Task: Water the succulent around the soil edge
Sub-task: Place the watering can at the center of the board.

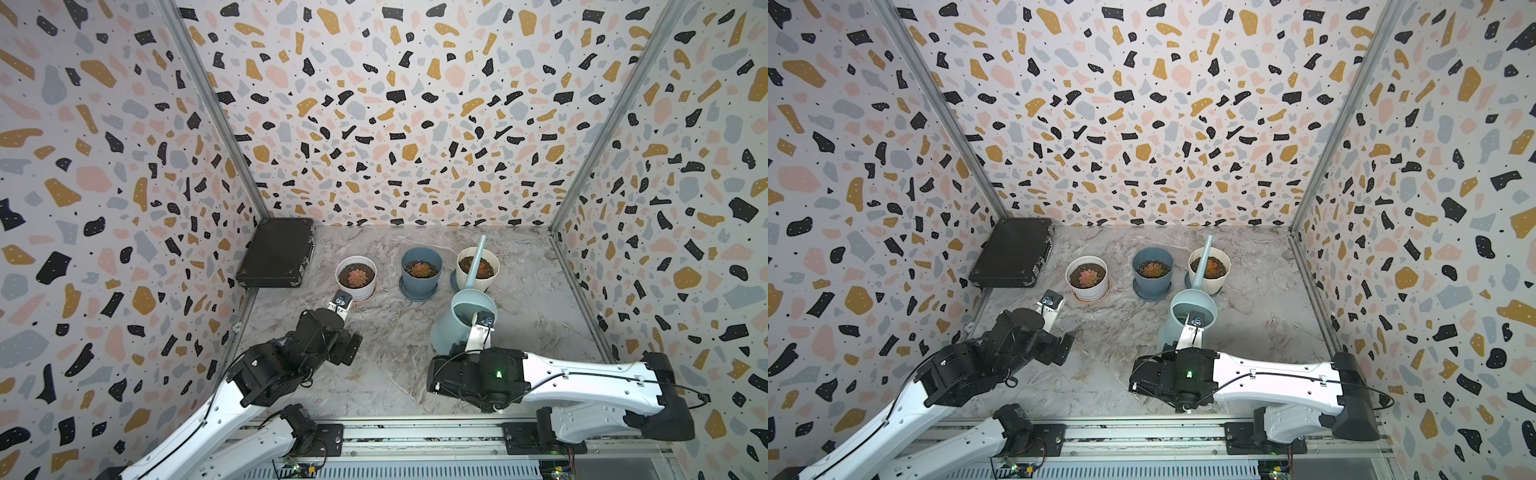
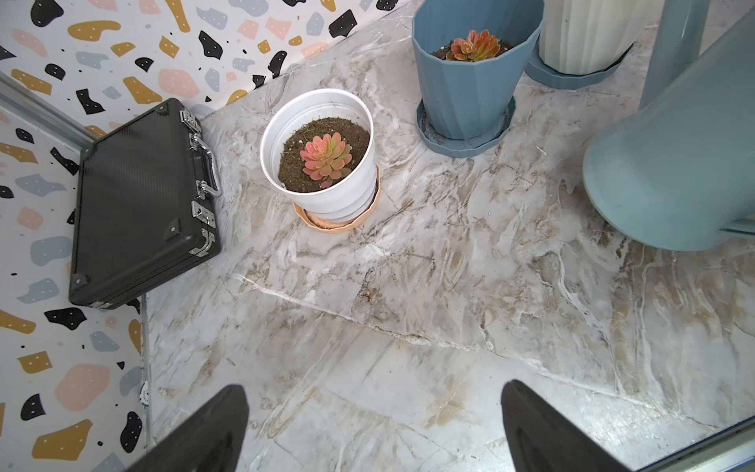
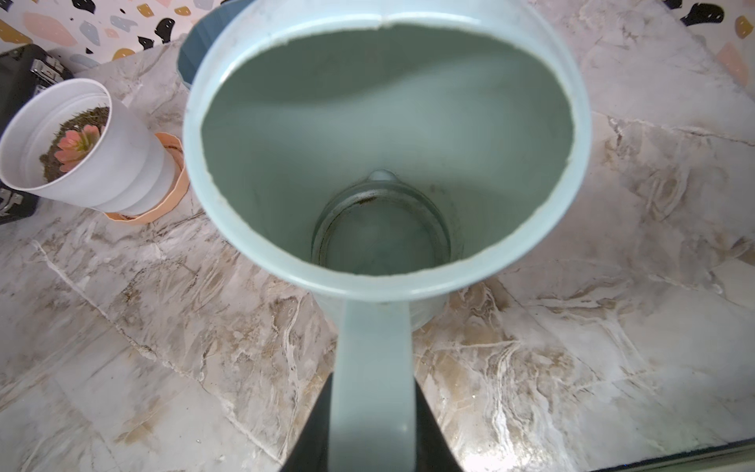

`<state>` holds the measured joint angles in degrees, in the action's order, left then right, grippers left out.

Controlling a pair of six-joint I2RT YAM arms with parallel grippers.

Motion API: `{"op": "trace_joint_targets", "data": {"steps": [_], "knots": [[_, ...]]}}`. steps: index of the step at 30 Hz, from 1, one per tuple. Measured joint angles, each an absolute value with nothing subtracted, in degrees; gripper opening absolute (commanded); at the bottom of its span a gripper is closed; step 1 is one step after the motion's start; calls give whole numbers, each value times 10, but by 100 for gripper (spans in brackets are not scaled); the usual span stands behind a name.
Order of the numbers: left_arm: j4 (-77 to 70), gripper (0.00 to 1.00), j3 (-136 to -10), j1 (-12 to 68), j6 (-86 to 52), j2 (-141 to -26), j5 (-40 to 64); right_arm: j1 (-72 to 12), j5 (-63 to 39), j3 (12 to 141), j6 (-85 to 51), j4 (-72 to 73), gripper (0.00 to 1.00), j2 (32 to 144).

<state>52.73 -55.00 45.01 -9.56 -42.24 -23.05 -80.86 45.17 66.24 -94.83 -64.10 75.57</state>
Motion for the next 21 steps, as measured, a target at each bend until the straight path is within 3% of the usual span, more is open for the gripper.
{"op": "trace_joint_targets", "data": {"steps": [21], "knots": [[528,99,-543,450,-94,-421,-235,-708,401,710,-833,-500,0,860]]}}
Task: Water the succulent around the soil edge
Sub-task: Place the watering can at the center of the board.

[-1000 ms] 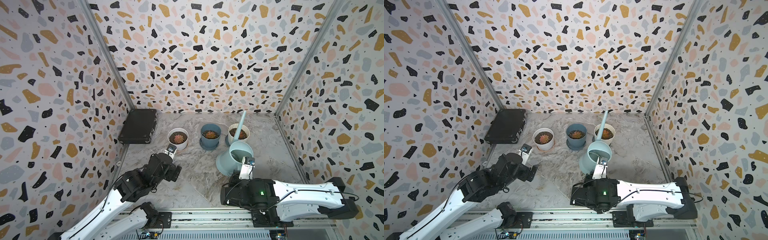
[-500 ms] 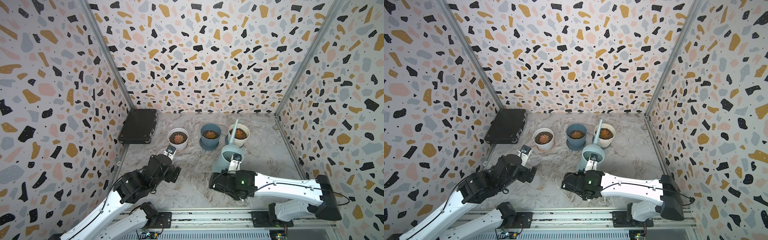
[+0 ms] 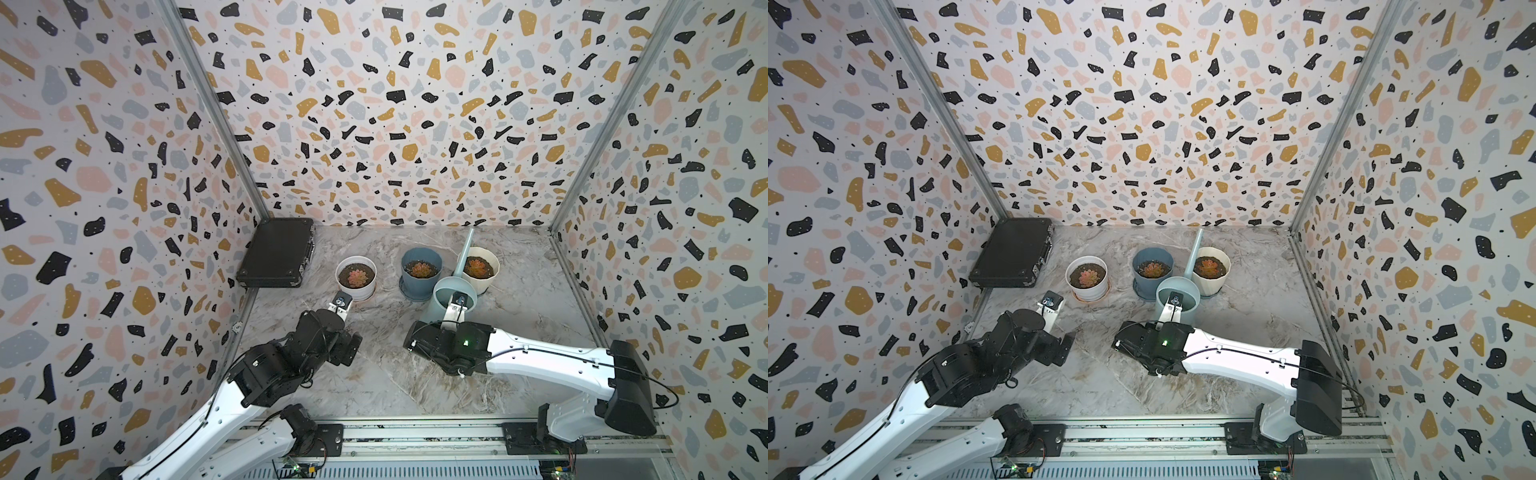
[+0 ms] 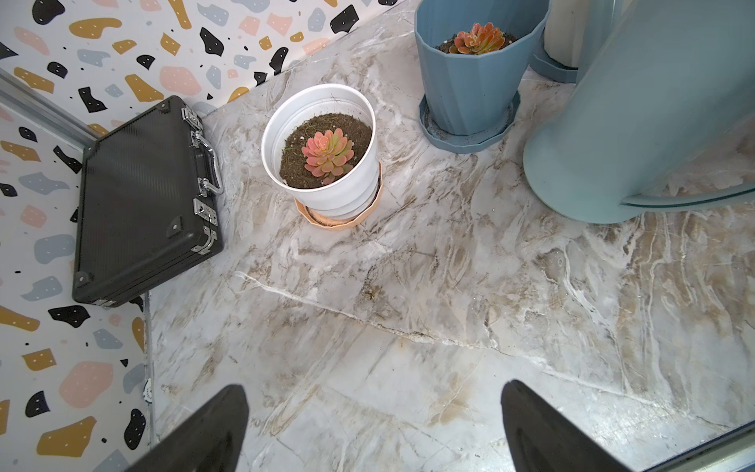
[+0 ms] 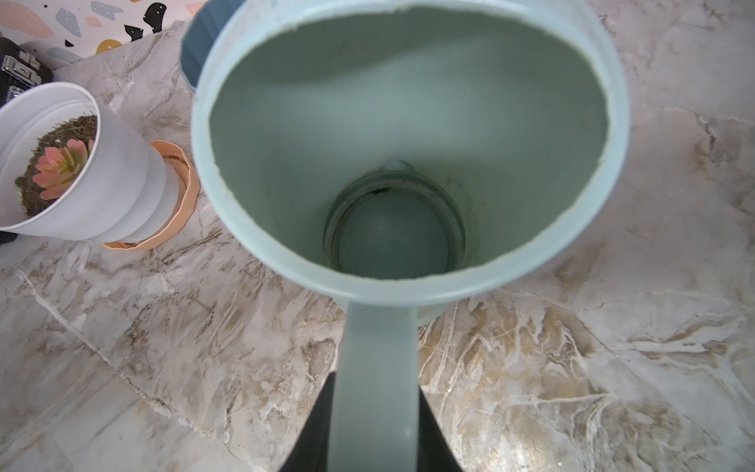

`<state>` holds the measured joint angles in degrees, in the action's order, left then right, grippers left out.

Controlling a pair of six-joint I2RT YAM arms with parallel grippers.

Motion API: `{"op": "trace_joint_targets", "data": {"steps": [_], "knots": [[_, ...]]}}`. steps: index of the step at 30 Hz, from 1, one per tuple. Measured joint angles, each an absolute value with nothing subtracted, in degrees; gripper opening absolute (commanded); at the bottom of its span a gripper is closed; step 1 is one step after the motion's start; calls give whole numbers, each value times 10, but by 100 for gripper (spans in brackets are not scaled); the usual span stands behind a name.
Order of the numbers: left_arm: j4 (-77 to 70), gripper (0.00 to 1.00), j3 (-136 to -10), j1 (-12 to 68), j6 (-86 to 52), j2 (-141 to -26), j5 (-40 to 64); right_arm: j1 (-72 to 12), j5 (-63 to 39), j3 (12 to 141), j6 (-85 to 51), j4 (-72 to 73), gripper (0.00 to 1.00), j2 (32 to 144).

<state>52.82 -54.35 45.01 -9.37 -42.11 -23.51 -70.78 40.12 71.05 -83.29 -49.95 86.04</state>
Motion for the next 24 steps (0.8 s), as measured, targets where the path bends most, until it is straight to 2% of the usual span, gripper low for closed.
{"op": "trace_joint_targets", "data": {"steps": [18,22,24], "knots": [[531,99,-536,450,-94,-410,-235,-714,377,779,-802,-528,0,925],[534,99,-535,450,-94,-407,-236,-719,385,783,-801,-530,21,935],[536,99,-534,450,-94,-406,-236,-722,386,783,-803,-532,25,935]]}}
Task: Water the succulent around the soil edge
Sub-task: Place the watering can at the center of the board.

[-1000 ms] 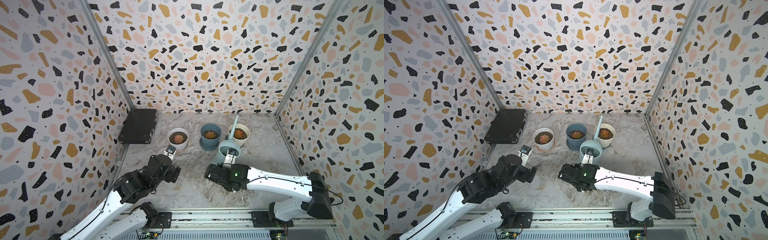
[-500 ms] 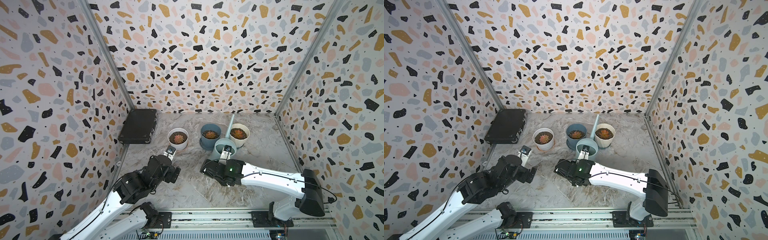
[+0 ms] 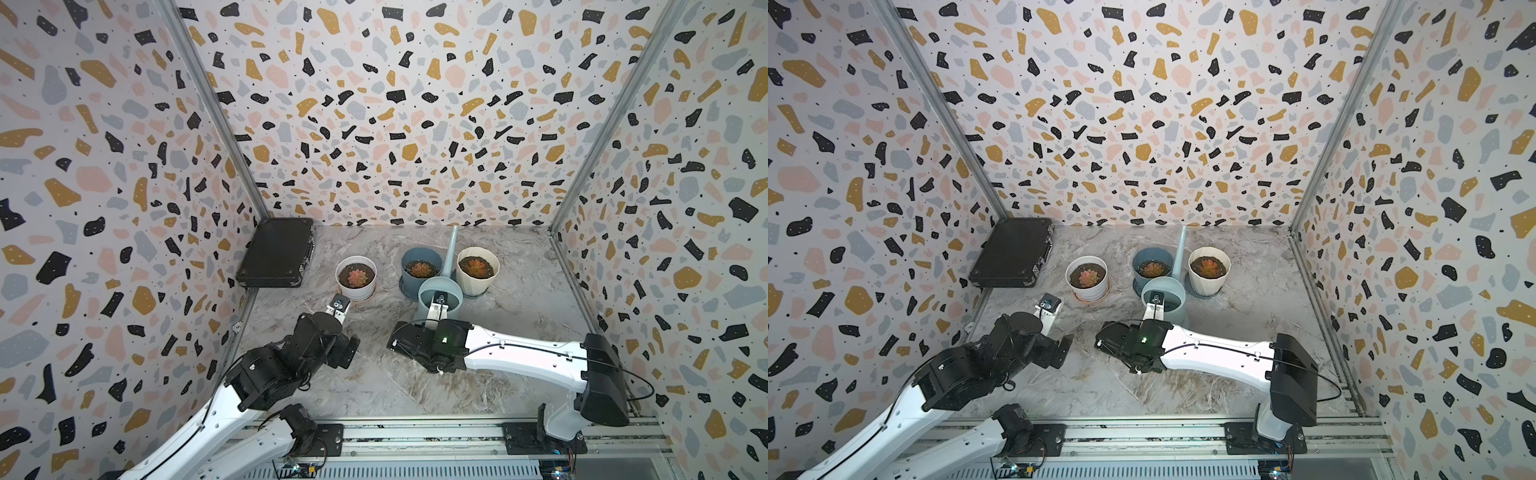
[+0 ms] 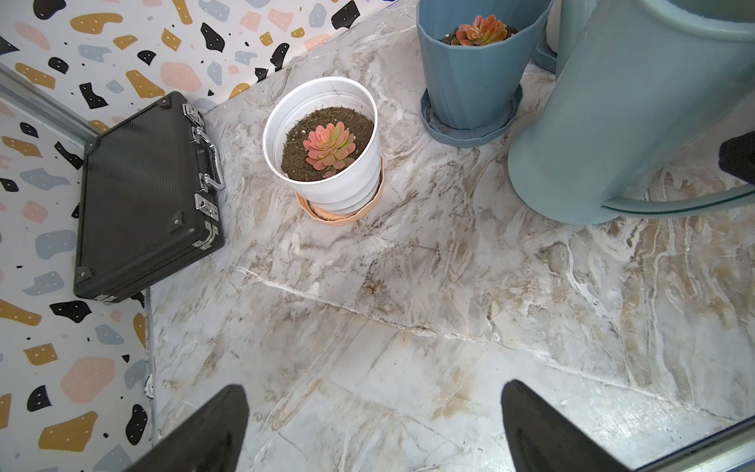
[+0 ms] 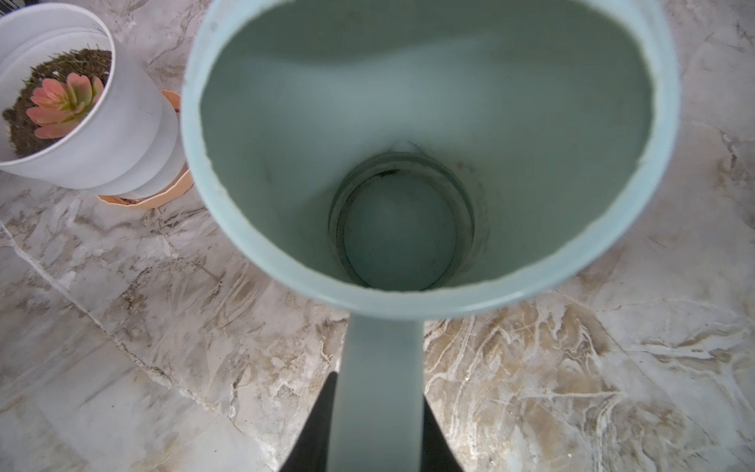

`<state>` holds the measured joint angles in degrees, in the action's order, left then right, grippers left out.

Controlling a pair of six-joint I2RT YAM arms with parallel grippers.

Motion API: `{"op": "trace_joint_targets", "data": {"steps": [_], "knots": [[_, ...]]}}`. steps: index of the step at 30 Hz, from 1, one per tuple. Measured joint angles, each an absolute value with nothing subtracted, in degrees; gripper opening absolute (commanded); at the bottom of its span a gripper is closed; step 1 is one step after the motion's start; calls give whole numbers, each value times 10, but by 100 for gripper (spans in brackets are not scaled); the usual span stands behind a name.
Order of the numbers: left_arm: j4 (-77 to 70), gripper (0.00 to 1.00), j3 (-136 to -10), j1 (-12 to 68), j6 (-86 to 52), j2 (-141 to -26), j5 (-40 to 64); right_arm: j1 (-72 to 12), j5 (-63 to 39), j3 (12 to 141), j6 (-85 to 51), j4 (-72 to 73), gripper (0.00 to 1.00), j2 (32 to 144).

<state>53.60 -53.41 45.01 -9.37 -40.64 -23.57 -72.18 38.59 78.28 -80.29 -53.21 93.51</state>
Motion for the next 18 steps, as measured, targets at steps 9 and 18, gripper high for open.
{"op": "trace_joint_targets", "data": {"steps": [9,18], "knots": [[539,99,-534,450,-91,-405,-237,-731,342,772,-810,-532,48,956],[539,99,-534,450,-90,-405,-237,-733,338,772,-818,-536,64,953]]}}
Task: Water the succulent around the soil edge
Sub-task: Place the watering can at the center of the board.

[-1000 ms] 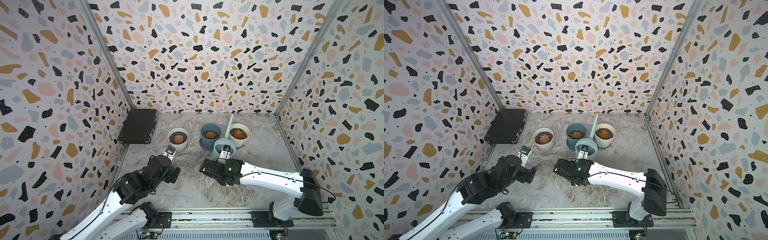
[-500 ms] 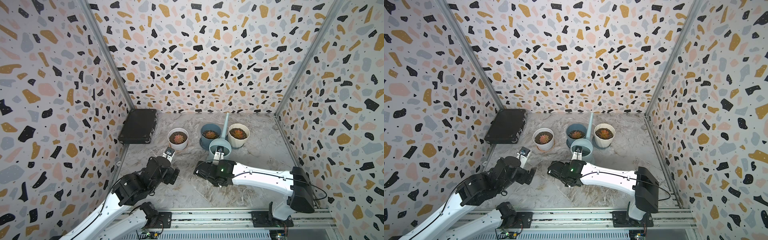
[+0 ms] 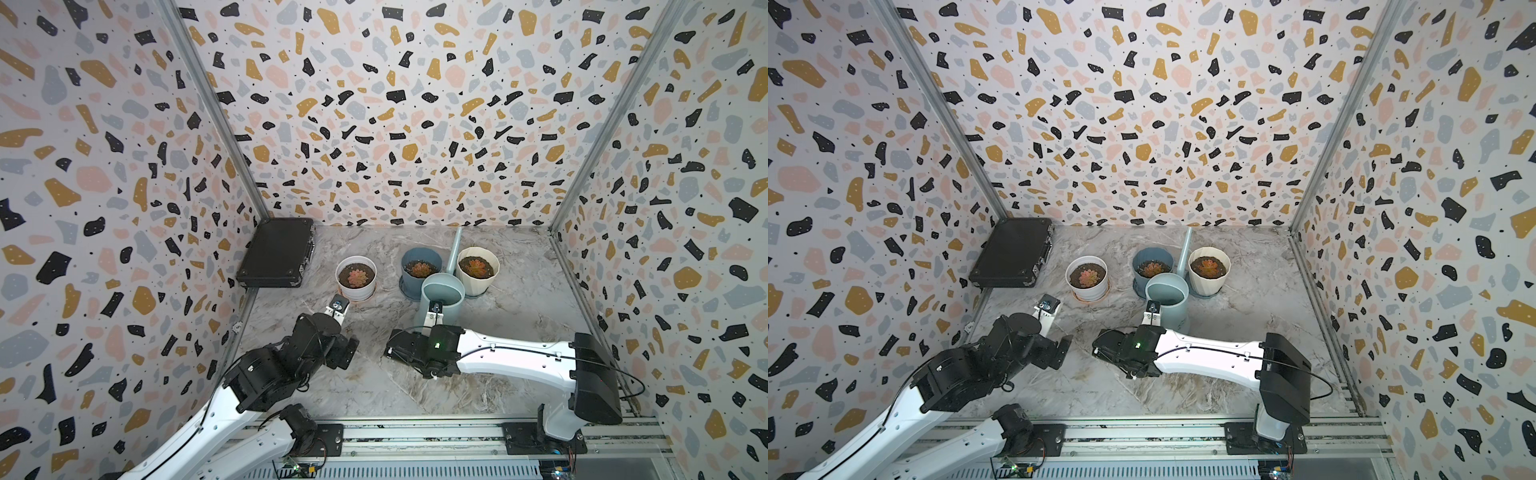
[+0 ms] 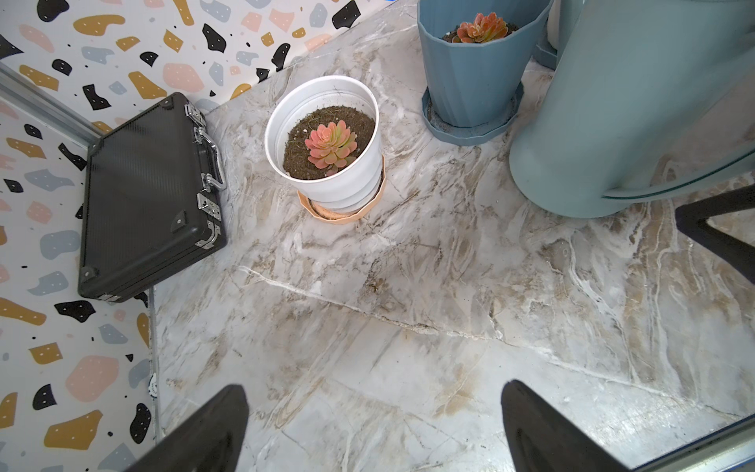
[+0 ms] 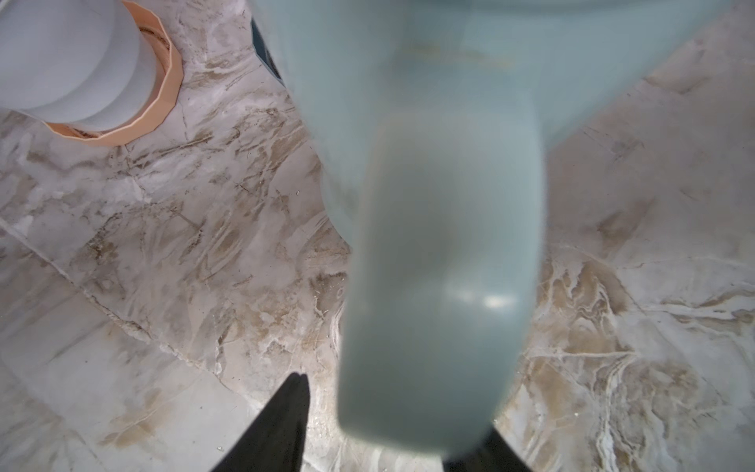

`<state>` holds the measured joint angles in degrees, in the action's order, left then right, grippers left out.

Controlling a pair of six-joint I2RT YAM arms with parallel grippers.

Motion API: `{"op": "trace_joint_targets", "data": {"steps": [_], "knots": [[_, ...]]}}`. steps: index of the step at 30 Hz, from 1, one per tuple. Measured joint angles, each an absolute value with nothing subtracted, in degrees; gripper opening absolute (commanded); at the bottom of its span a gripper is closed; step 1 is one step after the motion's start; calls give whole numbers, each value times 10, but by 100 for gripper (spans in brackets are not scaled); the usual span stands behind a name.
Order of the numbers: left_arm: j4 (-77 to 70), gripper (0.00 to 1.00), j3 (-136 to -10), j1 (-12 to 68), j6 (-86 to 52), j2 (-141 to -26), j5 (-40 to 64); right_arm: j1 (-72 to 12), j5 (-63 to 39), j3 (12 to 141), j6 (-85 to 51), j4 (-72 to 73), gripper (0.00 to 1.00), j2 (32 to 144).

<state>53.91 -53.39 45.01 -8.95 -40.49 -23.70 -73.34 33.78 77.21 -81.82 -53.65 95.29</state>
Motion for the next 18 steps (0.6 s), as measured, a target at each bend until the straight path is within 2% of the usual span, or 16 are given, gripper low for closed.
{"op": "trace_joint_targets", "data": {"steps": [7,14,18], "knots": [[539,99,-534,450,-89,-405,-237,-757,337,771,-825,-574,76,908],[538,99,-534,450,-90,-411,-226,-794,340,770,-846,-672,78,768],[523,99,-531,451,-102,-434,-178,-820,366,770,-895,-780,79,689]]}}
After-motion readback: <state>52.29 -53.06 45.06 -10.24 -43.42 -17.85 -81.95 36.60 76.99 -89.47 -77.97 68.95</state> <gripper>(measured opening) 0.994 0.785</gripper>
